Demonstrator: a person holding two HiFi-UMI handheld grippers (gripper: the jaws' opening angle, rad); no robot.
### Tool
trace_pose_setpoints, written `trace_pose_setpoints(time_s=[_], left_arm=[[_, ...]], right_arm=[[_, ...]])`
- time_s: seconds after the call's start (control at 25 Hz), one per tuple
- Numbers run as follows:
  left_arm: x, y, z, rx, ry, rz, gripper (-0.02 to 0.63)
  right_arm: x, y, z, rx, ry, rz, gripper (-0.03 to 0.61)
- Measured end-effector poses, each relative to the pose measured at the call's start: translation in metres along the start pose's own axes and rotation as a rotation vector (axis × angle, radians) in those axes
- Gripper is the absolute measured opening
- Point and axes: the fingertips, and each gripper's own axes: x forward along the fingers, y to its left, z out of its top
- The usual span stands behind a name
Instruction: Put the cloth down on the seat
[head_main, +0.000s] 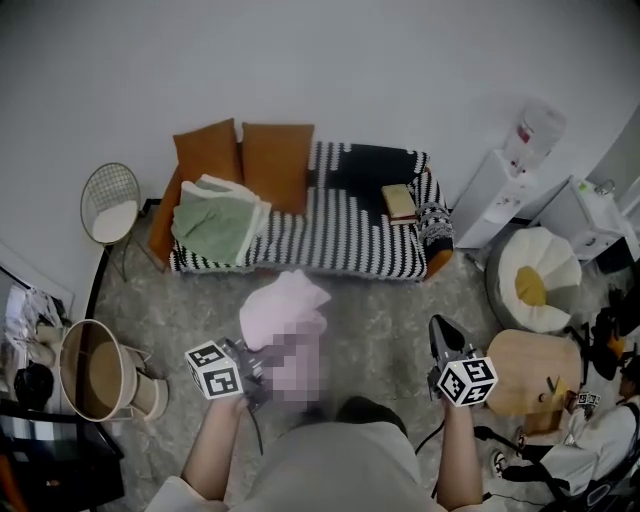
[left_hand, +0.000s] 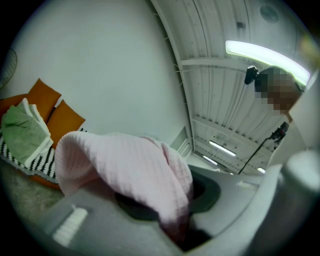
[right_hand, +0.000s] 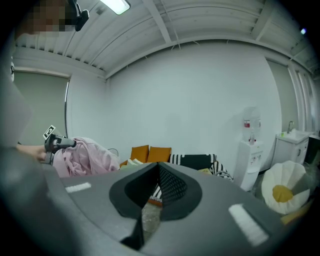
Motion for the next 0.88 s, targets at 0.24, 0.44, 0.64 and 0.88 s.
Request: trace_pose_setpoints(time_s=[0.24,0.44,0.64,0.88], left_arm=[[-0.001,0.010,0.003,0.002,0.016,0.019,0.094],[0.002,0.016,0.008,0.002,0.012,0.032,0.094],[0.011,0.023,0.014,0.008,-0.007,0.044,0.094],[0.031,0.040,0.022,0.007,-0.014,0.060,0.094]], right_arm=[[0.010,0.000,0.004,-0.039,0.018,0.015,-0.002],[0.020,-0.004,0.005,-0.036,0.027,0.026,-0.002],[0.034,-0.016,-0.002,-0.038,0.041,0.036,-0.002],[0.064,-0.031,0.002,-0.044,0.056,0.071,-0.002]])
